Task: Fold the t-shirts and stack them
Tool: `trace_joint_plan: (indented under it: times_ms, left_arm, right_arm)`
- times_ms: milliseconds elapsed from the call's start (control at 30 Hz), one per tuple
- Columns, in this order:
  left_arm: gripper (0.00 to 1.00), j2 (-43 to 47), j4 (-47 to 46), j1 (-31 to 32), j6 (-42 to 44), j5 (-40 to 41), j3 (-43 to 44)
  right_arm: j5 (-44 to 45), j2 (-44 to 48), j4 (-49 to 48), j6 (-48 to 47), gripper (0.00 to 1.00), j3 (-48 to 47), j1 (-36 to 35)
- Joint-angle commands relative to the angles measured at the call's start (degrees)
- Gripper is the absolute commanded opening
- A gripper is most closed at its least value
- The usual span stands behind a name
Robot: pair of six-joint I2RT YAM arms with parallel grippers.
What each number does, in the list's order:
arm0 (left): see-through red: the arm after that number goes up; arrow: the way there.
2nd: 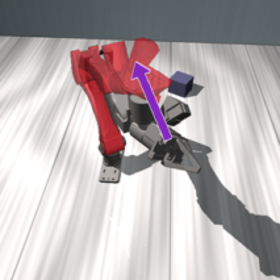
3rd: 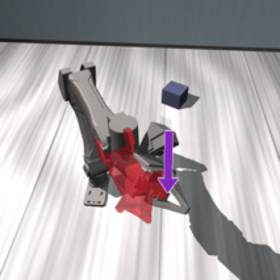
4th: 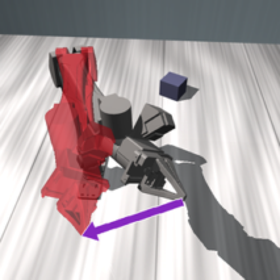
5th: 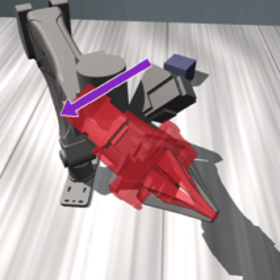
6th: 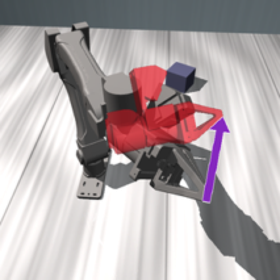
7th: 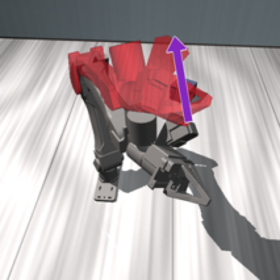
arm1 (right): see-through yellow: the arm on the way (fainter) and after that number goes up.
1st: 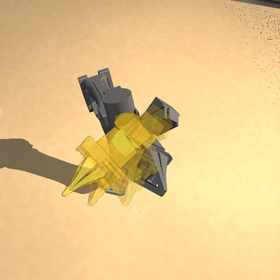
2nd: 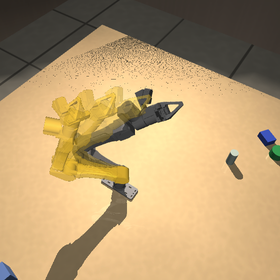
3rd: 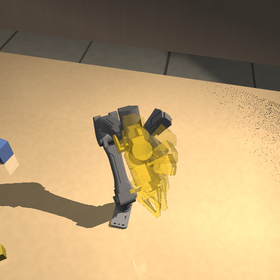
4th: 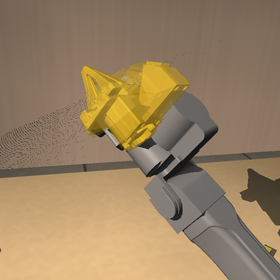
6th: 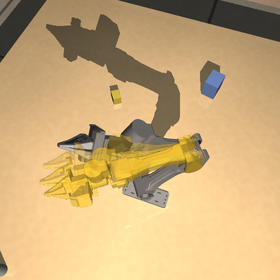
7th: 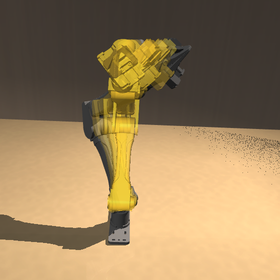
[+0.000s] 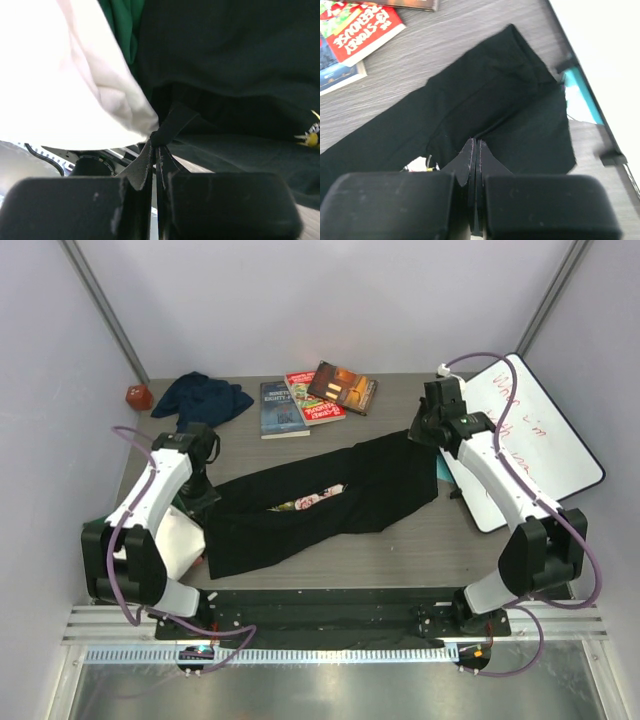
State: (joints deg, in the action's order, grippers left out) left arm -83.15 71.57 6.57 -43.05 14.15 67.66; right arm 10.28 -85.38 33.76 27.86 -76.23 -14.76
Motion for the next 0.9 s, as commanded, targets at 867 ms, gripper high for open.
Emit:
trace_joint_plan:
  times_ms: [867]
  left_arm:
    - [0.02,-7.72,-5.91,-6.22,3.23,6.15,0.19]
  right_arm:
    - [-6.42,-14.63,-4.75,-3.34,0.01,-11.22,0.26]
